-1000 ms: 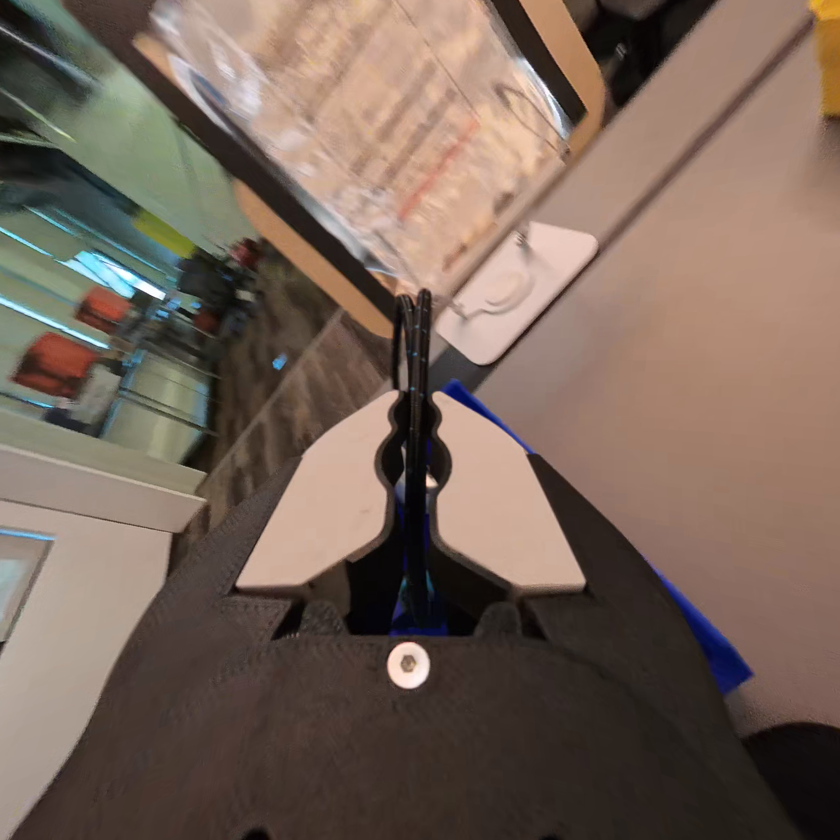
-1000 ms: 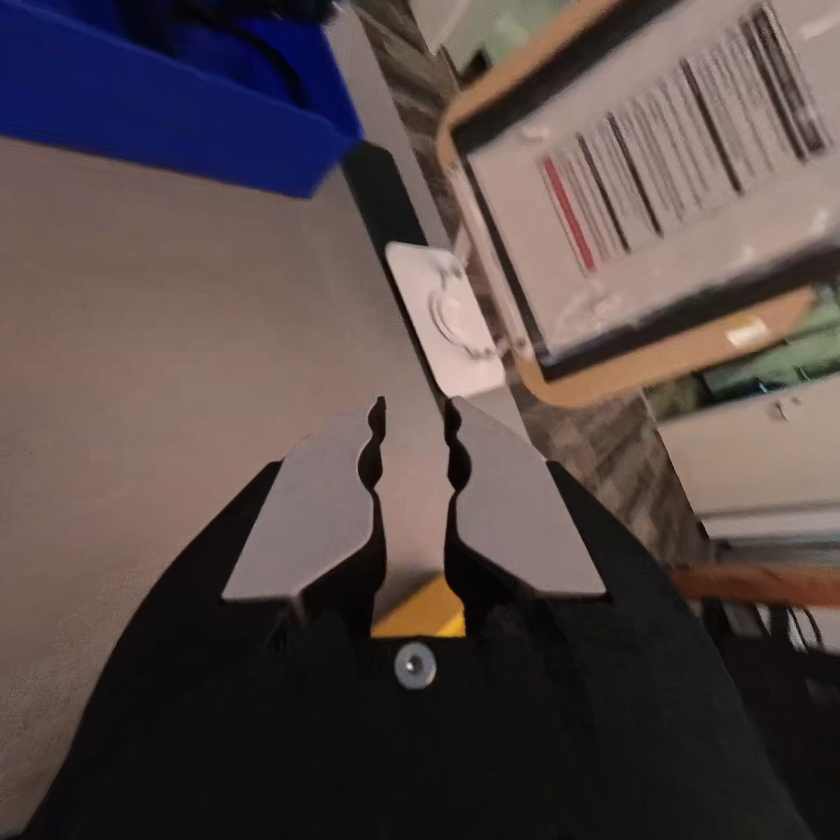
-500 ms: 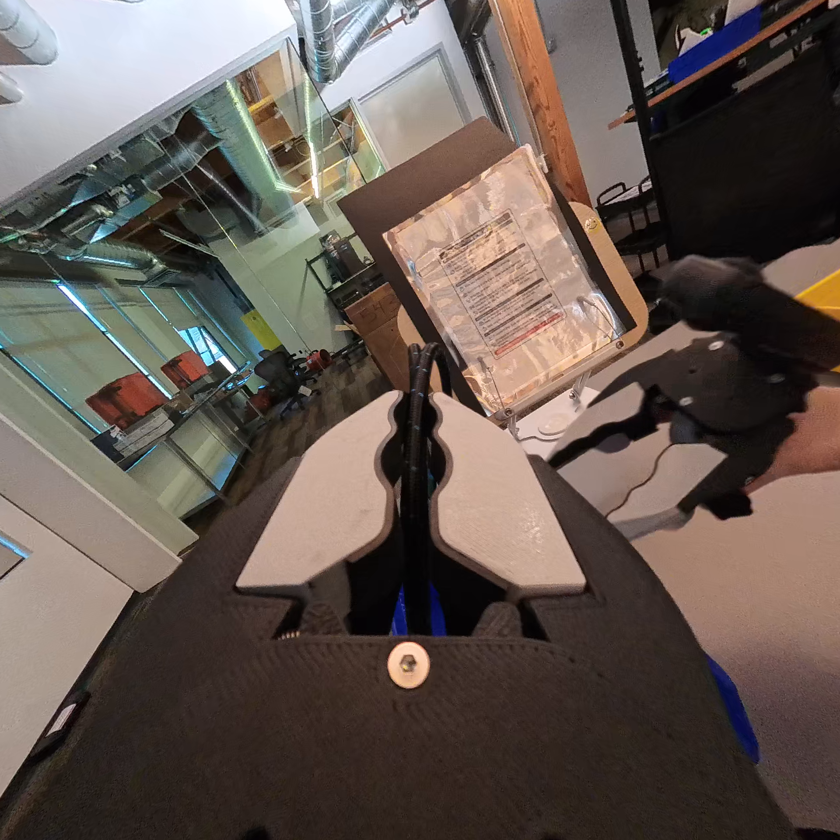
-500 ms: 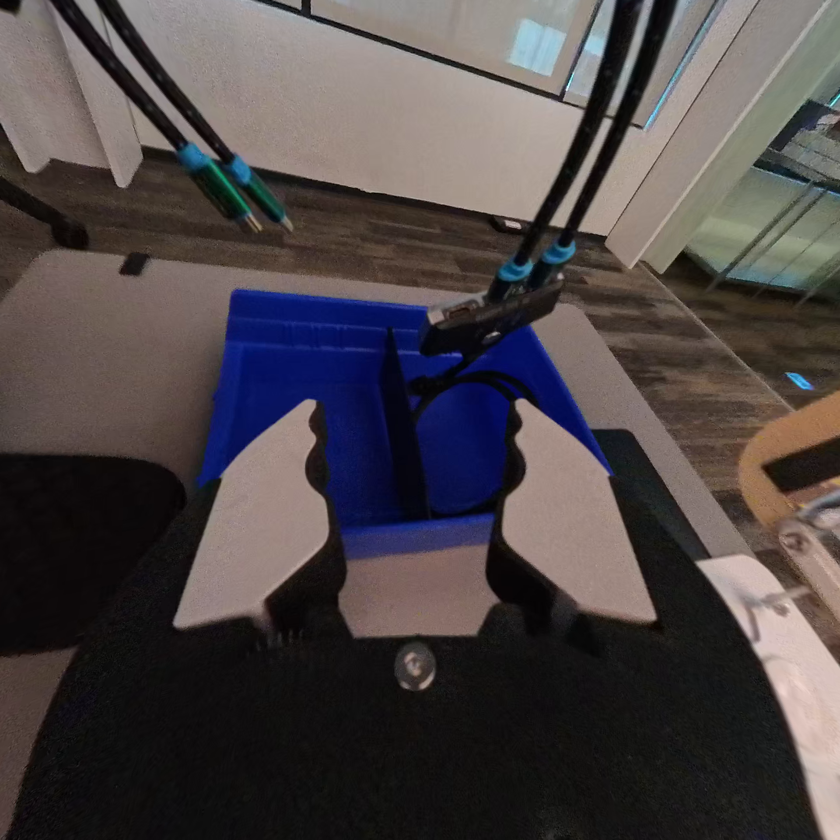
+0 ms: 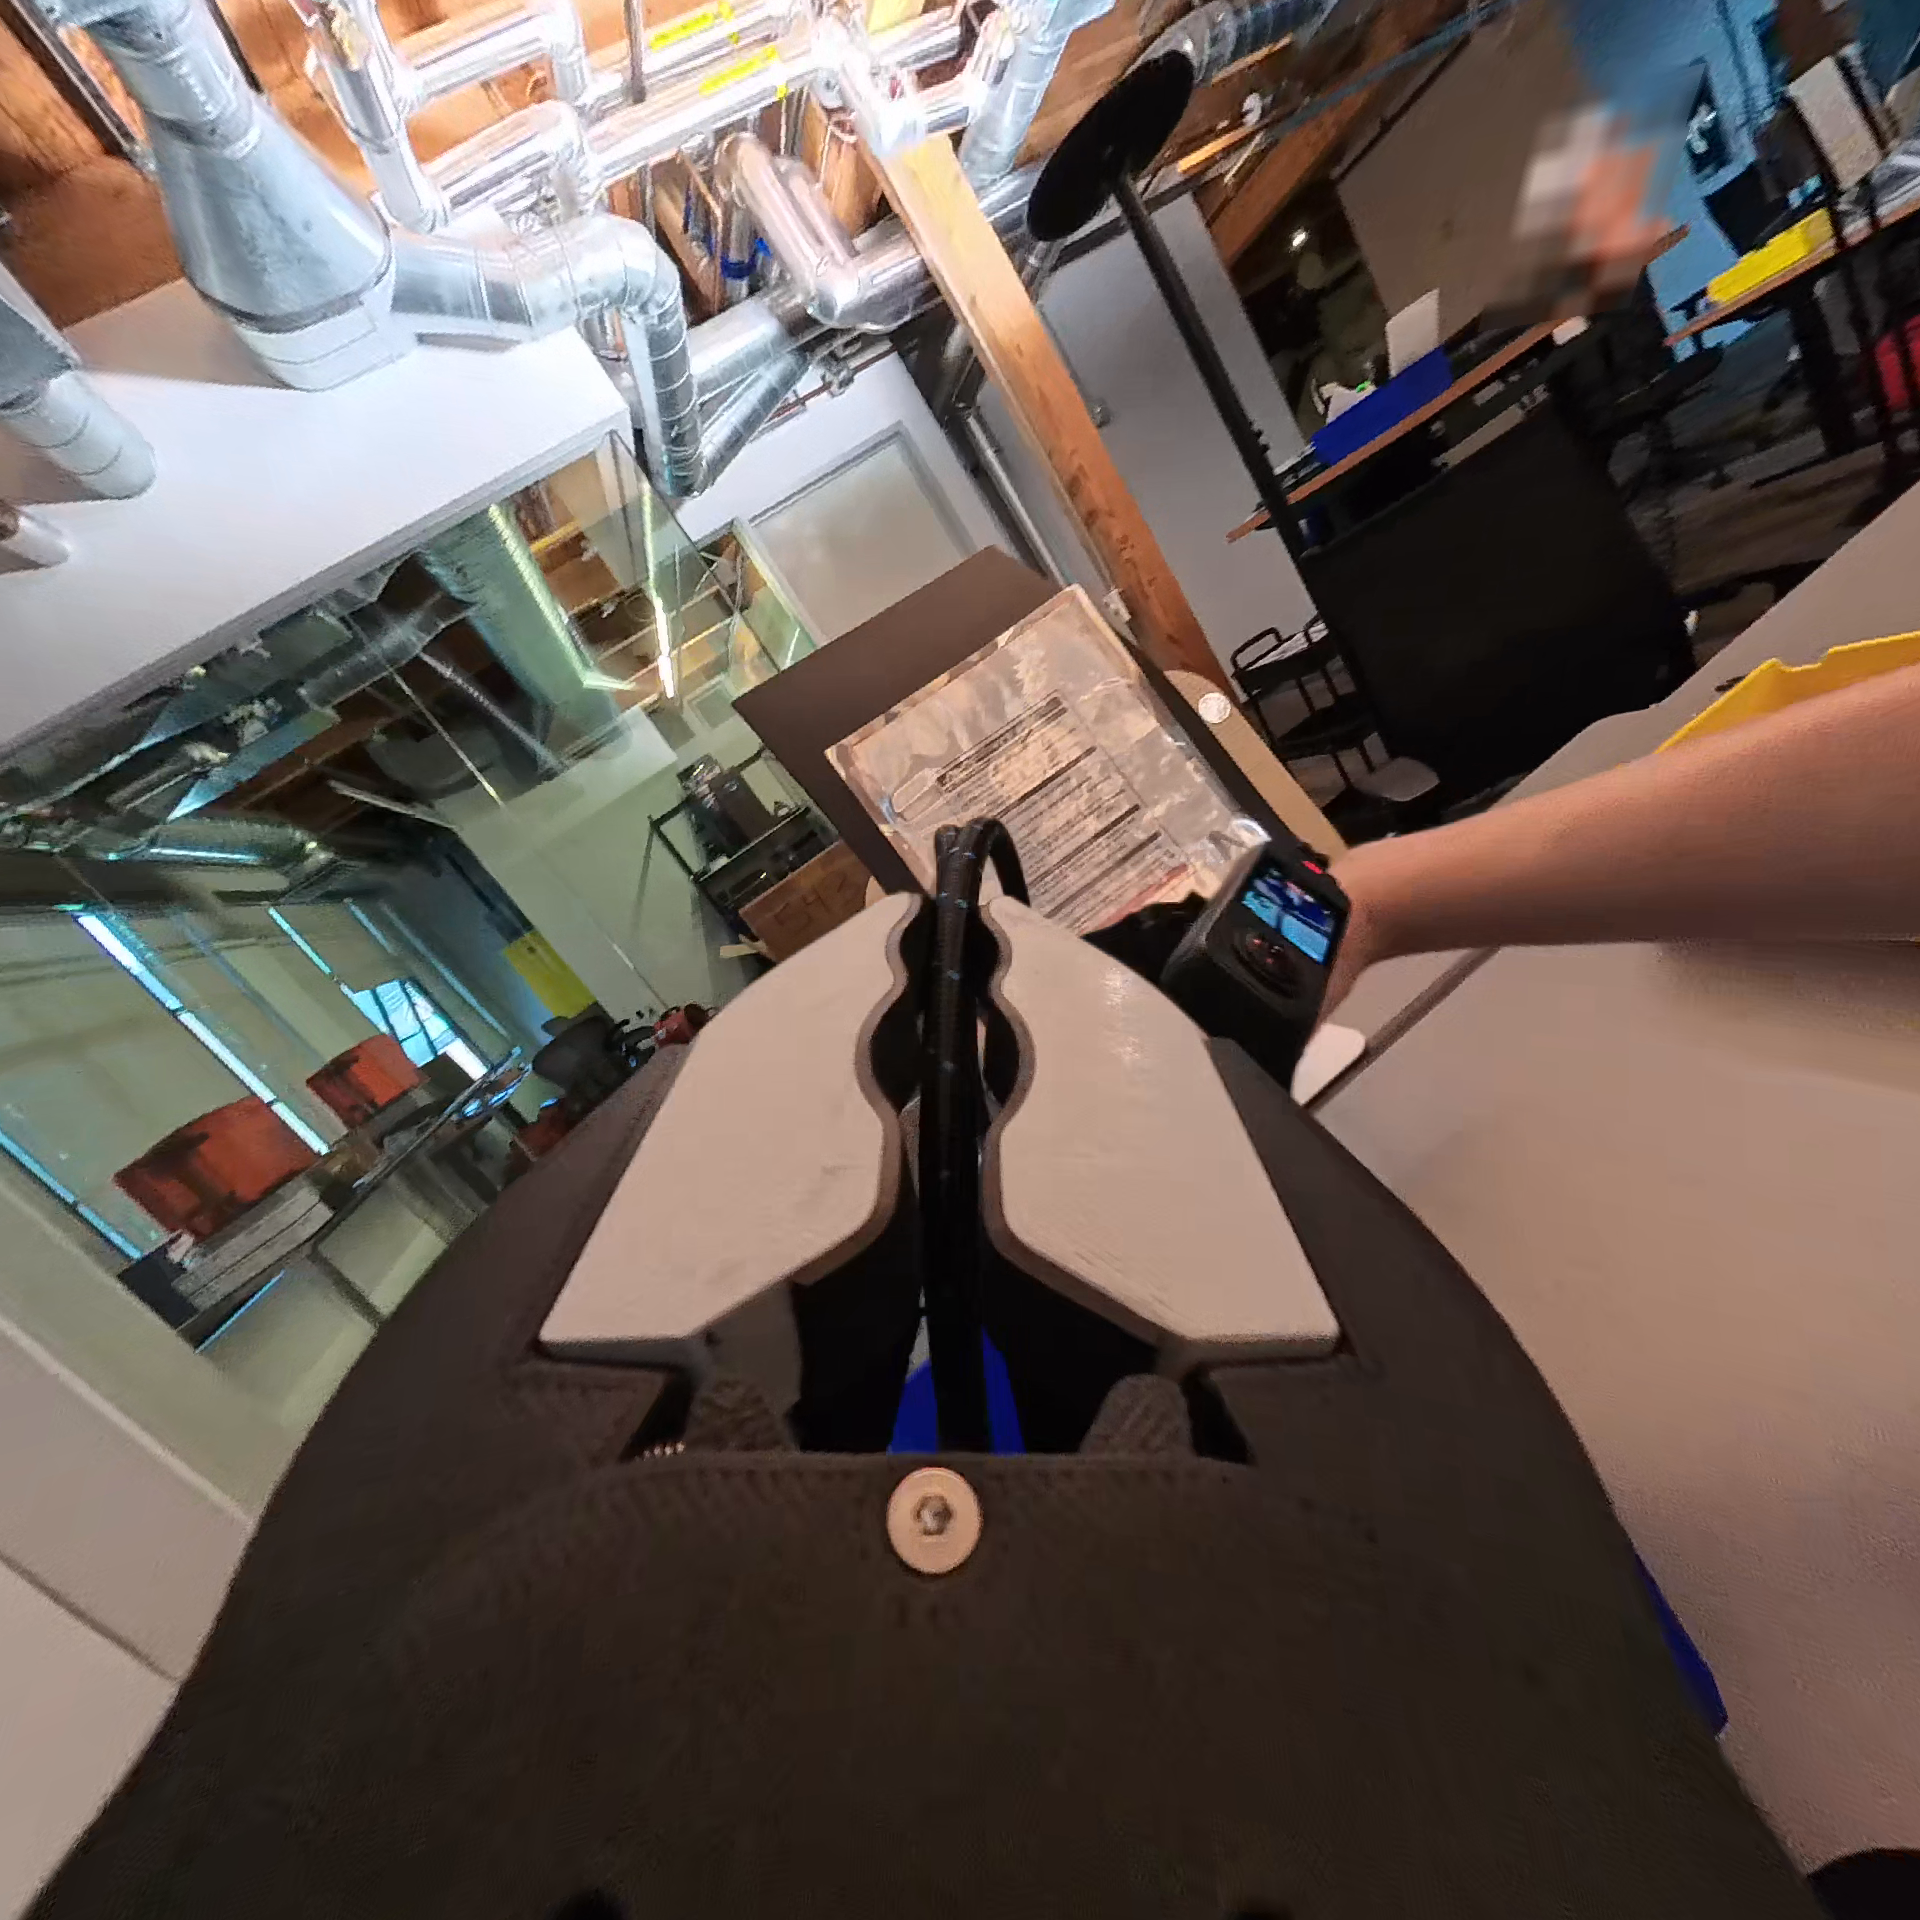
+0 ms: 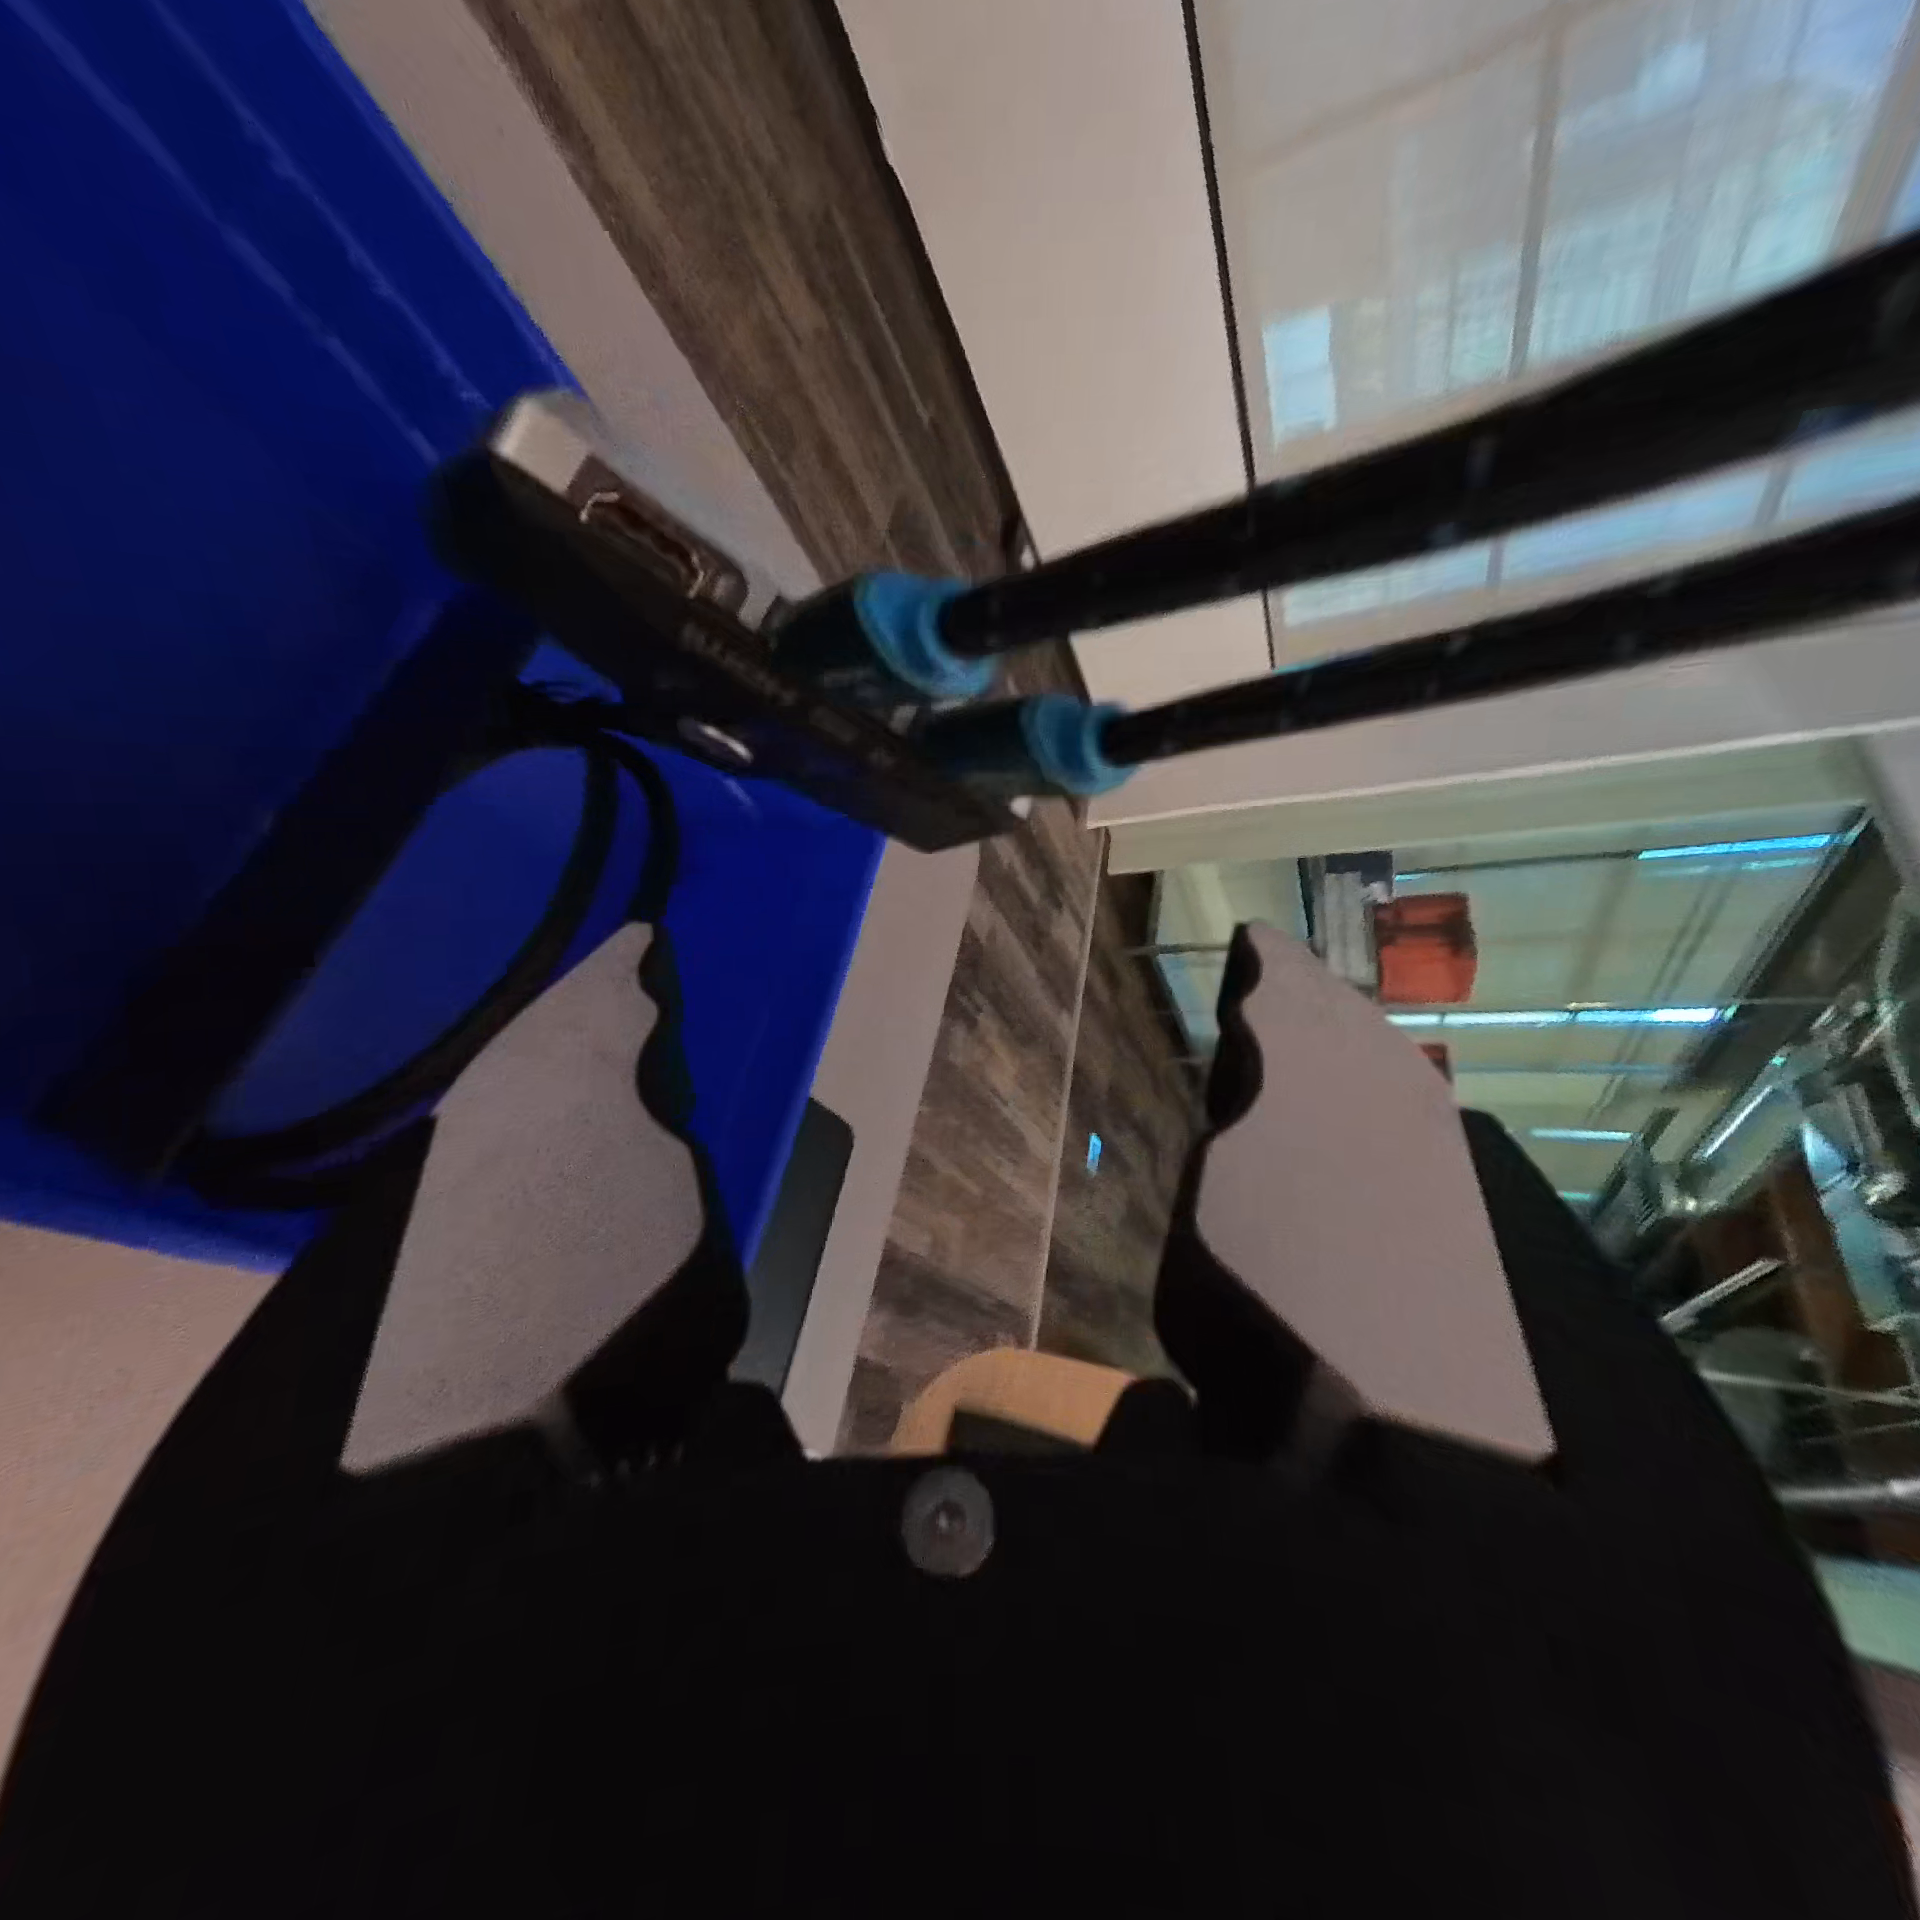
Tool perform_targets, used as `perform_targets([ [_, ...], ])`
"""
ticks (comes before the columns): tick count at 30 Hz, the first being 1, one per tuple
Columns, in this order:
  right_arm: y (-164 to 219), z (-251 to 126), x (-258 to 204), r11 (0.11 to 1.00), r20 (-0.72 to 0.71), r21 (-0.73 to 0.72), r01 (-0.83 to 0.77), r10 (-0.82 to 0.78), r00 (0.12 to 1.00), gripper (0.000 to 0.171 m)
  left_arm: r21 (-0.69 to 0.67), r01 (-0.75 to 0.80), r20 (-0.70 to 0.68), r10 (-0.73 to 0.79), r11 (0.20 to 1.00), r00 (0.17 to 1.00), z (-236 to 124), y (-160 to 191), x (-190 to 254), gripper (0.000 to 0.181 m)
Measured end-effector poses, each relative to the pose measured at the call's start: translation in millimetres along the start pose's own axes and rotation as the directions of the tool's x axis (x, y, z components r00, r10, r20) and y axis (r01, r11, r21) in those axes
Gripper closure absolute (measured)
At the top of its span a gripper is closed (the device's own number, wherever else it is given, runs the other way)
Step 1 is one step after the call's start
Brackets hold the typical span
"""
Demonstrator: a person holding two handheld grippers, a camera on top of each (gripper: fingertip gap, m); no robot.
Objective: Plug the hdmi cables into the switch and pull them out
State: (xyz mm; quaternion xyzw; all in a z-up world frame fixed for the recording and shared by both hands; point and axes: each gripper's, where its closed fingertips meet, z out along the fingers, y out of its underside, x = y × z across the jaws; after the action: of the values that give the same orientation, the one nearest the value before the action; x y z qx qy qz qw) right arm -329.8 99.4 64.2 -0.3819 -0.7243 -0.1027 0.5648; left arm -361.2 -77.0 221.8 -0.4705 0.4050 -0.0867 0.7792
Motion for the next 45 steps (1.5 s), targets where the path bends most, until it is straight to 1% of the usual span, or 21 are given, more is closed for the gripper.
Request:
perform_targets([
  [2, -16.4, 0.9, 3.4, 0.997, 0.013, 0.06, 0.056, -0.057, 0.998, 0.072, 0.018, 0.01, -0.018, -0.01, 1.0, 1.0, -0.6, 0.2, 0.1, 0.176],
  [4, -23.9, 3.9, 0.2, 0.989, 0.026, 0.086, 0.118, -0.12, 0.992, 0.075, 0.037, 0.015, -0.043, -0.014, 0.999, 0.999, -2.8, 1.4, 0.9, 0.176],
  [7, -31.5, 8.5, -10.4, 0.967, 0.044, 0.116, 0.227, -0.234, 0.971, 0.087, 0.089, 0.036, -0.088, -0.029, 0.995, 0.996, -10.9, -1.5, 1.2, 0.176],
  [9, -40.1, 10.7, -9.2, 0.955, 0.022, 0.147, 0.256, -0.262, 0.965, 0.091, 0.131, 0.045, -0.115, -0.03, 0.99, 0.993, -18.1, -4.2, 1.1, 0.176],
  [13, -50.2, 16.2, -9.4, 0.945, 0.036, 0.175, 0.278, -0.288, 0.957, 0.096, 0.194, 0.095, -0.161, -0.064, 0.976, 0.985, -31.5, -7.1, -2.7, 0.176],
  [17, -57.2, 17.2, -13.8, 0.936, 0.053, 0.182, 0.302, -0.316, 0.947, 0.098, 0.241, 0.133, -0.204, -0.083, 0.962, 0.975, -39.3, -8.8, -4.0, 0.175],
  [21, -60.6, 11.3, -5.2, 0.921, 0.001, 0.186, 0.342, -0.348, 0.937, 0.091, 0.287, 0.158, -0.246, -0.087, 0.945, 0.965, -48.5, -10.6, -3.7, 0.175],
  [24, -55.7, 10.2, 1.5, 0.919, -0.018, 0.146, 0.368, -0.369, 0.929, 0.09, 0.341, 0.184, -0.284, -0.085, 0.922, 0.955, -59.8, -14.5, -4.1, 0.175],
  [27, -57.2, 8.0, 1.1, 0.934, 0.014, 0.157, 0.322, -0.328, 0.945, 0.09, 0.4, 0.217, -0.316, -0.089, 0.89, 0.945, -73.7, -18.5, -7.1, 0.175],
  [28, -59.2, 7.3, -6.2, 0.937, 0.059, 0.172, 0.304, -0.318, 0.946, 0.095, 0.411, 0.218, -0.319, -0.085, 0.885, 0.944, -76.7, -18.0, -7.9, 0.175],
  [29, -61.5, 6.6, -16.2, 0.942, 0.12, 0.181, 0.282, -0.306, 0.945, 0.106, 0.416, 0.219, -0.317, -0.085, 0.883, 0.945, -78.5, -16.7, -9.2, 0.175],
  [30, -64.1, 6.4, -23.0, 0.947, 0.158, 0.182, 0.264, -0.294, 0.943, 0.106, 0.418, 0.223, -0.315, -0.09, 0.881, 0.945, -79.6, -15.4, -10.9, 0.174],
  [31, -68.0, 6.0, -26.4, 0.951, 0.175, 0.189, 0.246, -0.279, 0.944, 0.111, 0.42, 0.228, -0.326, -0.088, 0.878, 0.941, -80.9, -14.7, -10.3, 0.175],
  [32, -70.0, 4.0, -32.4, 0.953, 0.219, 0.194, 0.233, -0.274, 0.937, 0.12, 0.421, 0.233, -0.342, -0.085, 0.877, 0.936, -82.0, -13.9, -8.7, 0.175],
  [33, -70.6, 2.4, -37.0, 0.958, 0.261, 0.188, 0.218, -0.263, 0.929, 0.125, 0.421, 0.241, -0.358, -0.084, 0.875, 0.93, -83.1, -13.5, -7.4, 0.175],
  [36, -67.0, -4.6, -50.5, 0.982, 0.416, 0.124, 0.143, -0.182, 0.891, 0.142, 0.412, 0.26, -0.38, -0.094, 0.873, 0.92, -82.8, -11.1, -5.9, 0.175],
  [37, -63.8, -6.7, -52.8, 0.988, 0.449, 0.089, 0.128, -0.155, 0.88, 0.144, 0.404, 0.267, -0.379, -0.105, 0.875, 0.919, -81.3, -9.4, -6.1, 0.174],
  [39, -57.1, -8.8, -48.0, 0.993, 0.439, 0.039, 0.109, -0.115, 0.891, 0.146, 0.395, 0.284, -0.286, -0.177, 0.874, 0.942, -75.7, -4.5, -21.9, 0.173],
  [41, -52.6, -11.3, -39.1, 0.997, 0.402, 0.012, 0.079, -0.077, 0.912, 0.146, 0.399, 0.291, -0.224, -0.215, 0.87, 0.951, -73.9, -0.8, -30.0, 0.171],
  [43, -49.3, -14.6, -27.4, 0.999, 0.339, 0.014, 0.05, -0.052, 0.94, 0.146, 0.405, 0.285, -0.162, -0.239, 0.869, 0.957, -74.5, 0.5, -36.9, 0.156],
  [45, -46.2, -19.3, -14.1, 1.0, 0.275, 0.025, 0.016, -0.022, 0.961, 0.147, 0.372, 0.32, -0.152, -0.283, 0.871, 0.947, -75.6, 0.3, -40.0, 0.141],
])
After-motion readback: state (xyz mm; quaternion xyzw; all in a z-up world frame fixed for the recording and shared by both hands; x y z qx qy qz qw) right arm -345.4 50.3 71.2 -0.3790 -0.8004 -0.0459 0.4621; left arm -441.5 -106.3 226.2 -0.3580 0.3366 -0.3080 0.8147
